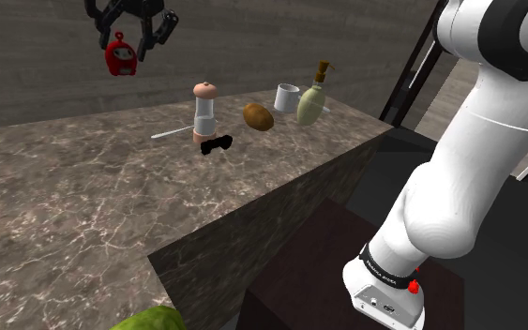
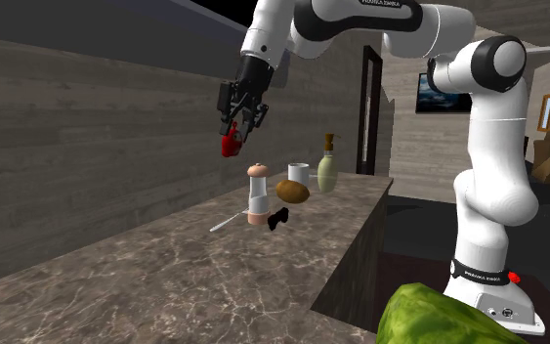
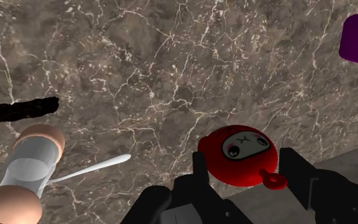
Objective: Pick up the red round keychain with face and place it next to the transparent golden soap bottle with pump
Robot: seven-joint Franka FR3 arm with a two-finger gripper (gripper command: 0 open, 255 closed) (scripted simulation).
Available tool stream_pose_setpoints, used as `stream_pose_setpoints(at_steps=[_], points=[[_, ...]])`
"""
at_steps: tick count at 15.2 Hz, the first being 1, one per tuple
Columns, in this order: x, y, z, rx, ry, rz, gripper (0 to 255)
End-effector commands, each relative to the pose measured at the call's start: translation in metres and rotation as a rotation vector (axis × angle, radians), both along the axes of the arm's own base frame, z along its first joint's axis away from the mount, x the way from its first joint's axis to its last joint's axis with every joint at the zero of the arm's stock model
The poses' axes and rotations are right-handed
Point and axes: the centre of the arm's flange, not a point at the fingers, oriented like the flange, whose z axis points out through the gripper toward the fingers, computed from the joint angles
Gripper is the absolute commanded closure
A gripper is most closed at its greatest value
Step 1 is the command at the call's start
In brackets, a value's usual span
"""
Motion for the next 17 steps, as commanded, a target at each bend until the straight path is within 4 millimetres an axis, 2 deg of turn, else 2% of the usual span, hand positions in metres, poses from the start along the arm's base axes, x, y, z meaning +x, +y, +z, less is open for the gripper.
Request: stream_pose_setpoints(at_steps=[1, 15, 17], points=[[-0.001, -0.001, 0.010, 0.000, 0.000, 0.000, 255], [-0.001, -0.001, 0.083, 0.000, 0.000, 0.000, 255], [0.001, -0.027, 0.083, 0.000, 0.000, 0.000, 255]])
